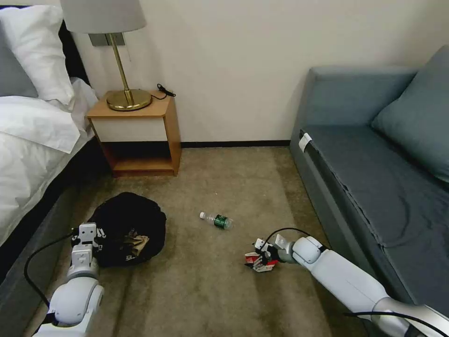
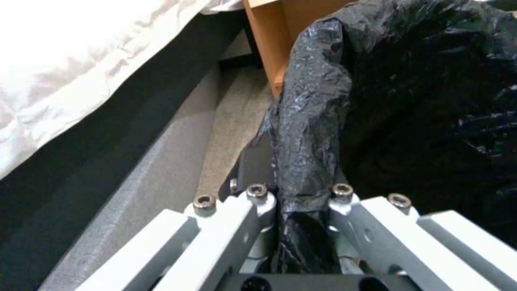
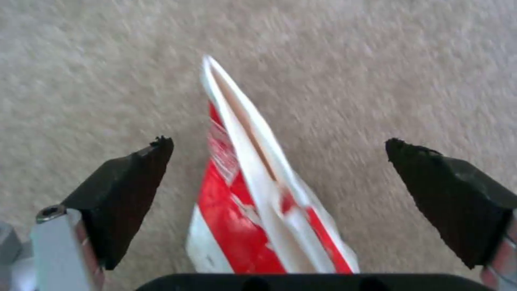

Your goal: Pick up the trash bin, then pick up the garbage on the floor and place it into the trash bin.

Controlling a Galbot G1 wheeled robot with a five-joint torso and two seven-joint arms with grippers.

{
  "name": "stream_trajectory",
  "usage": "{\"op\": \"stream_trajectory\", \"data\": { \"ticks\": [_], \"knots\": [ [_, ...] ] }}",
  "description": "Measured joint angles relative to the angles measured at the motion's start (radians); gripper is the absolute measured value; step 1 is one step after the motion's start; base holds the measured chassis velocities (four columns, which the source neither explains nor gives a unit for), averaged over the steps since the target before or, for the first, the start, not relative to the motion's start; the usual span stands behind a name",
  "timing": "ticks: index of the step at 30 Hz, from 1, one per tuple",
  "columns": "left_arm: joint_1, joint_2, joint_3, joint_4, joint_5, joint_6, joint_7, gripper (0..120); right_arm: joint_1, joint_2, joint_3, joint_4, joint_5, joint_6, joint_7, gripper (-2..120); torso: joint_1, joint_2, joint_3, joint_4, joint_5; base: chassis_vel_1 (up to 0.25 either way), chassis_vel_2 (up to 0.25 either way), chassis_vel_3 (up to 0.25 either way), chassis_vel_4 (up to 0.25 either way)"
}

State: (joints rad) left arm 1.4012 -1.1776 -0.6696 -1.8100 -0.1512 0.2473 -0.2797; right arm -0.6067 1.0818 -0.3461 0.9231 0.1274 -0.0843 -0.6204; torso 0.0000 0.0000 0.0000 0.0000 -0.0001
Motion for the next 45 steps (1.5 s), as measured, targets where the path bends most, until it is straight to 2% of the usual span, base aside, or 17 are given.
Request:
{"op": "stream_trajectory", "data": {
  "ticks": [3, 4, 5, 8, 9, 11, 12, 15, 17, 18, 20, 23, 24, 27, 30, 36, 45],
  "knots": [
    [-0.004, -0.002, 0.005, 0.002, 0.003, 0.0, 0.0, 4, 0.001, 0.009, 0.014, -0.029, -0.012, 0.007, -0.005, 99, 0.0, 0.0, 0.0, 0.0001, 0.0, 0.0, 0.0, 0.0, 0.0],
    [-0.005, -0.003, 0.006, 0.002, 0.004, 0.0, 0.0, 4, 0.001, 0.011, 0.019, -0.039, -0.016, 0.01, -0.009, 93, 0.0, 0.0, 0.0, 0.0, 0.0001, 0.0, 0.0, 0.0, 0.0],
    [-0.005, -0.003, 0.006, 0.002, 0.004, 0.0, 0.0, 4, 0.001, 0.011, 0.019, -0.039, -0.016, 0.01, -0.009, 93, 0.0, 0.0, 0.0, 0.0, 0.0001, 0.0, 0.0, 0.0, 0.0],
    [-0.006, -0.003, 0.008, 0.002, 0.006, 0.001, 0.001, 4, 0.001, 0.016, 0.03, -0.058, -0.029, 0.016, -0.022, 79, 0.0, 0.0, 0.0, 0.0, 0.0, 0.0, 0.0, 0.0, 0.0],
    [-0.006, -0.003, 0.008, 0.002, 0.006, 0.001, 0.001, 4, 0.001, 0.016, 0.03, -0.058, -0.029, 0.016, -0.022, 79, 0.0, 0.0, 0.0, 0.0, 0.0, 0.0, 0.0, 0.0, 0.0],
    [-0.005, -0.003, 0.009, 0.002, 0.006, 0.001, 0.001, 4, 0.0, 0.02, 0.038, -0.069, -0.038, 0.022, -0.029, 68, 0.0, 0.0, 0.0, 0.0, 0.0001, 0.0, 0.0, 0.0, 0.0],
    [-0.005, -0.003, 0.009, 0.002, 0.006, 0.001, 0.001, 4, 0.0, 0.02, 0.038, -0.069, -0.038, 0.022, -0.029, 68, 0.0, 0.0, 0.0, 0.0, 0.0001, 0.0, 0.0, 0.0, 0.0],
    [-0.004, -0.004, 0.009, -0.001, 0.007, 0.001, 0.002, 4, -0.002, 0.026, 0.046, -0.077, -0.046, 0.027, -0.033, 56, 0.0, 0.0, 0.0, 0.0, 0.0, 0.0, 0.0, 0.0, 0.0],
    [-0.004, -0.003, 0.009, -0.003, 0.007, 0.001, 0.003, 4, -0.003, 0.027, 0.048, -0.077, -0.047, 0.028, -0.034, 52, 0.0, 0.0, 0.0, 0.0, 0.0, 0.0, 0.0, 0.0, 0.0],
    [-0.002, -0.003, 0.008, -0.006, 0.007, 0.001, 0.003, 4, -0.006, 0.029, 0.051, -0.076, -0.048, 0.029, -0.034, 44, 0.0, 0.0, 0.0, 0.0, 0.0001, 0.0, 0.0, 0.0, 0.0],
    [-0.002, -0.003, 0.007, -0.007, 0.007, 0.001, 0.004, 4, -0.007, 0.03, 0.052, -0.075, -0.048, 0.029, -0.034, 41, 0.0, 0.0, 0.0, 0.0, 0.0, 0.0, 0.0, 0.0, 0.0],
    [0.002, -0.003, 0.004, -0.01, 0.007, 0.001, 0.005, 4, -0.013, 0.035, 0.056, -0.07, -0.05, 0.029, -0.035, 26, 0.0, 0.0, 0.0, 0.0, 0.0, 0.0, 0.0, 0.0, 0.0],
    [0.002, -0.003, 0.004, -0.01, 0.007, 0.001, 0.005, 4, -0.013, 0.035, 0.056, -0.07, -0.05, 0.029, -0.035, 26, 0.0, 0.0, 0.0, 0.0, 0.0, 0.0, 0.0, 0.0, 0.0],
    [0.006, -0.003, 0.002, -0.015, 0.006, 0.001, 0.006, 4, -0.016, 0.037, 0.063, -0.064, -0.052, 0.03, -0.036, 11, 0.0, 0.0, 0.0, 0.0001, 0.0, 0.0, 0.0, 0.0, 0.0],
    [0.009, -0.003, 0.0, -0.017, 0.006, -0.001, 0.006, 4, -0.019, 0.038, 0.076, -0.056, -0.052, 0.031, -0.036, 1, 0.0, 0.0, 0.0, 0.0, 0.0001, 0.0, 0.0, 0.0, 0.0],
    [0.013, -0.003, -0.001, -0.023, 0.007, -0.01, 0.015, 4, -0.02, 0.041, 0.134, 0.027, -0.013, 0.03, -0.034, 0, 0.0, 0.0, 0.0, -0.0001, -0.0001, 0.0, 0.0, 0.0, 0.0],
    [0.016, -0.011, 0.022, -0.06, 0.018, -0.027, 0.057, 4, 0.039, 0.094, 0.128, 0.362, 0.275, -0.048, 0.057, 0, 0.0, 0.0, 0.0, 0.0002, -0.0003, 0.0, 0.0, 0.0, 0.0]
  ]
}}
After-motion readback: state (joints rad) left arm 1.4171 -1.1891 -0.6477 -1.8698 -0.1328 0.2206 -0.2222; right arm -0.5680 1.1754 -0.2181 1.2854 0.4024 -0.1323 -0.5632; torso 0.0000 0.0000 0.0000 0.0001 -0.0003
